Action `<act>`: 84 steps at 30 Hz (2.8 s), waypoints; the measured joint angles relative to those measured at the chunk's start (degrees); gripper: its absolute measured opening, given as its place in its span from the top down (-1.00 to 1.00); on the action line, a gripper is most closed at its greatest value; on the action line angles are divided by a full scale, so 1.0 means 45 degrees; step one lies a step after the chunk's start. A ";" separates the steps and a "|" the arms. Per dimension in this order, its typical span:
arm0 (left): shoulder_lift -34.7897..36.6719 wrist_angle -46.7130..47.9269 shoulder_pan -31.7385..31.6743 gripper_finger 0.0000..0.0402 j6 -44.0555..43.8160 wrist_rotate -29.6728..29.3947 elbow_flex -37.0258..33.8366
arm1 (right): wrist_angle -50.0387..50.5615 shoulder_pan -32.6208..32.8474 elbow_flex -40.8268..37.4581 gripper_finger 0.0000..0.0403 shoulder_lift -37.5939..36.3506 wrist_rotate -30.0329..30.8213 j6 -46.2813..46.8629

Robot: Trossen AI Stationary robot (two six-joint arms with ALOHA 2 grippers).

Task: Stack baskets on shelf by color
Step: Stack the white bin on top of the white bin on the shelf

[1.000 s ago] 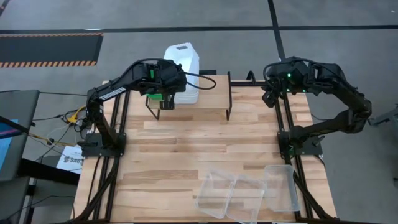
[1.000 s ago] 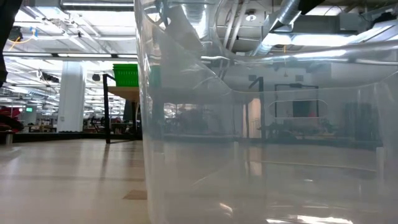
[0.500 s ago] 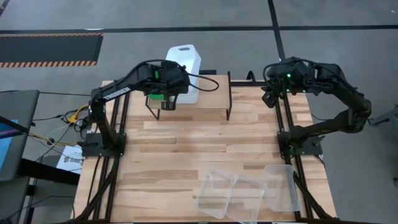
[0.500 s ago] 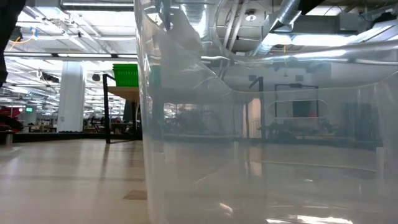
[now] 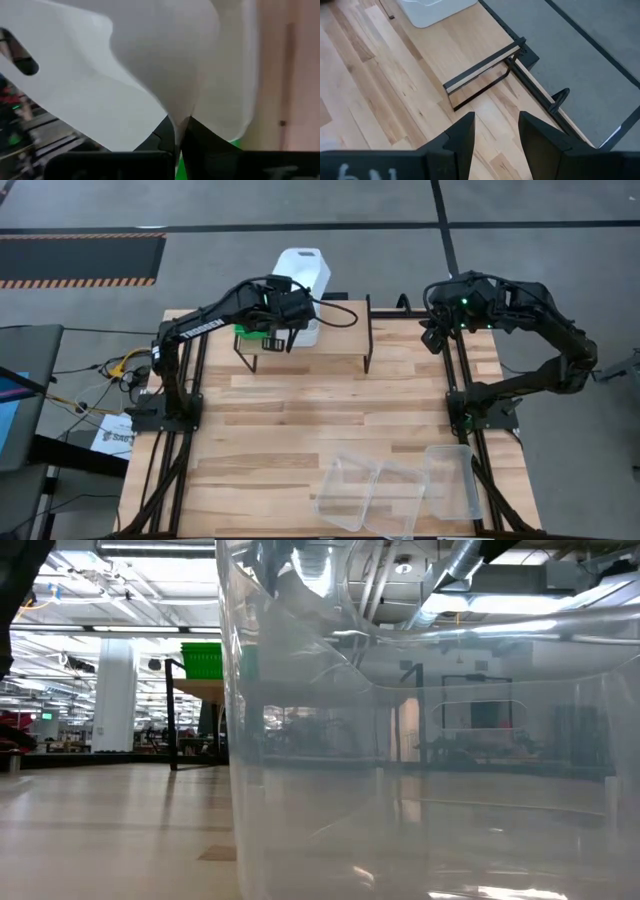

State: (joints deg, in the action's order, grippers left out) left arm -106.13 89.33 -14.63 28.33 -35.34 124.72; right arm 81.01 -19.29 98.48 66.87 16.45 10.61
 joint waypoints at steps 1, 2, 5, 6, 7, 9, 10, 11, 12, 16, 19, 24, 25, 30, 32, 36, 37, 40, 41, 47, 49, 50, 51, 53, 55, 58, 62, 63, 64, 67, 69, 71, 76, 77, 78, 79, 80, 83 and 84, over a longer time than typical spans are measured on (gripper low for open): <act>0.0000 0.0121 0.0000 1.00 0.0116 -0.0248 0.0052 | -0.0004 0.0000 0.0000 0.13 0.0000 0.0000 -0.0003; 0.0000 0.0175 0.0000 1.00 0.0260 -0.0421 0.0145 | -0.0010 0.0000 0.0000 0.13 0.0000 0.0005 -0.0009; 0.0019 0.0172 0.0039 1.00 0.0429 -0.0660 0.0502 | -0.0015 0.0000 0.0000 0.13 0.0000 0.0000 -0.0012; 0.0019 0.0157 0.0051 1.00 0.0421 -0.0663 0.0599 | -0.0010 0.0000 0.0000 0.13 0.0000 0.0003 -0.0015; 0.0019 0.0178 0.0084 1.00 0.0359 -0.0649 0.0681 | -0.0013 0.0000 0.0000 0.13 0.0000 0.0002 -0.0015; 0.0019 0.0163 0.0097 1.00 -0.0015 -0.0557 0.0831 | -0.0015 0.0000 0.0000 0.13 0.0000 0.0005 -0.0010; 0.0019 0.0162 0.0106 1.00 -0.0307 -0.0369 0.0889 | -0.0014 0.0000 0.0000 0.13 0.0000 0.0001 -0.0010; 0.0019 0.0166 0.0107 1.00 -0.0660 0.0004 0.0970 | -0.0010 0.0000 0.0000 0.13 0.0000 0.0005 -0.0010; 0.0019 0.0160 0.0083 1.00 -0.1031 0.0458 0.1065 | -0.0014 0.0000 0.0000 0.13 0.0000 0.0005 -0.0005; 0.0024 0.0163 0.0034 1.00 -0.2589 0.1848 0.1206 | -0.0070 0.0000 0.0000 0.13 0.0000 0.0005 -0.0005; 0.0024 0.0168 0.0039 1.00 -0.3287 0.2543 0.1206 | -0.0195 0.0000 0.0000 0.13 0.0000 0.0005 -0.0005; -0.0086 0.0158 -0.0015 1.00 -0.2763 0.2446 0.1201 | -0.0260 0.0000 0.0000 0.13 0.0000 0.0005 -0.0010; -0.0097 0.0158 -0.0064 1.00 -0.2630 0.2417 0.1196 | -0.0318 0.0000 0.0000 0.13 0.0000 0.0005 -0.0010; -0.0203 0.0155 -0.0366 1.00 -0.2543 0.2710 0.1196 | -0.0529 0.0000 0.0000 0.13 0.0000 0.0010 -0.0034; -0.0201 0.0161 -0.0501 1.00 -0.2403 0.2757 0.1196 | -0.0511 0.0000 0.0000 0.13 0.0000 0.0010 -0.0034; -0.0195 0.0123 -0.0747 1.00 -0.1978 0.2834 0.0965 | -0.0491 0.0000 0.0000 0.13 0.0000 0.0010 -0.0034; -0.0199 0.0110 -0.0816 1.00 -0.1853 0.2922 0.0924 | -0.0491 0.0000 0.0000 0.13 0.0000 0.0015 -0.0039; -0.0189 0.0101 -0.0993 1.00 -0.1402 0.3191 0.0790 | -0.0541 0.0000 0.0000 0.13 0.0000 0.0015 -0.0034; -0.0189 0.0112 -0.1038 1.00 -0.1247 0.3198 0.0755 | -0.0552 0.0000 0.0000 0.13 0.0000 0.0015 -0.0034; -0.0194 0.0124 -0.1117 1.00 -0.0960 0.3230 0.0749 | -0.0571 0.0000 0.0000 0.13 0.0000 0.0020 0.0301; -0.0194 0.0136 -0.1076 0.98 -0.0896 0.2890 0.0749 | -0.0568 0.0000 0.0000 0.13 0.0000 0.0020 0.0306; -0.0194 0.0154 -0.1044 0.96 -0.0834 0.2703 0.0749 | -0.0573 0.0000 0.0000 0.13 0.0000 0.0015 0.0306; -0.0194 0.0154 -0.1006 0.92 -0.0785 0.2514 0.0749 | -0.0581 0.0000 0.0000 0.13 0.0000 0.0020 0.0311; -0.0194 0.0179 -0.0897 0.83 -0.0730 0.2072 0.0749 | -0.0621 0.0000 0.0000 0.13 -0.0002 0.0020 0.0311; -0.0194 0.0173 -0.0747 0.71 -0.0513 0.1632 0.0749 | -0.0773 0.0000 0.0000 0.13 0.0000 0.0020 0.0319; -0.0194 0.0172 -0.0450 0.54 -0.0292 0.0769 0.0744 | -0.0882 0.0000 0.0000 0.13 0.0000 0.0020 0.0342; -0.0194 0.0168 -0.0138 0.36 0.0121 -0.0134 0.0744 | -0.0888 0.0000 0.0000 0.13 0.0171 0.0020 0.0340; -0.0194 0.0170 -0.0062 0.33 0.0126 -0.0316 0.0757 | -0.0899 0.0000 0.0000 0.13 0.0252 0.0020 0.0340; -0.0194 0.0175 -0.0028 0.31 0.0114 -0.0415 0.0802 | -0.0967 0.0000 -0.0002 0.13 0.0361 0.0018 0.0330; -0.0194 0.0162 0.0080 0.28 -0.0015 -0.0508 0.0932 | -0.1672 0.0000 0.0000 0.13 0.0809 0.0015 -0.0033; -0.0194 0.0163 0.0116 0.27 -0.0095 -0.0503 0.1069 | -0.2590 0.0000 0.0000 0.13 0.1270 0.0015 -0.0681; -0.0188 0.0157 0.0121 0.27 -0.0120 -0.0498 0.1208 | -0.4008 -0.0120 -0.0002 0.13 0.1776 0.0012 -0.1287; -0.0185 0.0158 0.0121 0.27 -0.0250 -0.0498 0.1249 | -0.7226 -0.0911 0.0000 0.13 0.3326 -0.0094 -0.2734; -0.0185 0.0160 0.0121 0.27 -0.0347 -0.0497 0.1249 | -0.7599 -0.1194 0.0000 0.13 0.3680 -0.0348 -0.2873; -0.0185 0.0158 0.0121 0.27 -0.0421 -0.0493 0.1249 | -0.7946 -0.1472 0.0000 0.13 0.4041 -0.0757 -0.2900; -0.0185 0.0158 0.0121 0.27 -0.0474 -0.0493 0.1249 | -0.8294 -0.1738 0.0000 0.13 0.4388 -0.1263 -0.2905; -0.0185 0.0158 0.0121 0.27 -0.0546 -0.0493 0.1249 | -0.8566 -0.2032 0.0000 0.13 0.4757 -0.1805 -0.2914; -0.0185 0.0158 0.0121 0.27 -0.0689 -0.0488 0.1249 | -0.9288 -0.2767 -0.0005 0.13 0.5829 -0.2762 -0.3071; -0.0185 0.0158 0.0121 0.27 -0.0693 -0.0493 0.1249 | -0.9560 -0.2954 -0.0005 0.13 0.6136 -0.2919 -0.3080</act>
State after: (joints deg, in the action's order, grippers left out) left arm -106.96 90.04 -14.09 25.21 -37.56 130.34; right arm 37.99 -32.58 98.45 94.48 3.31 -3.25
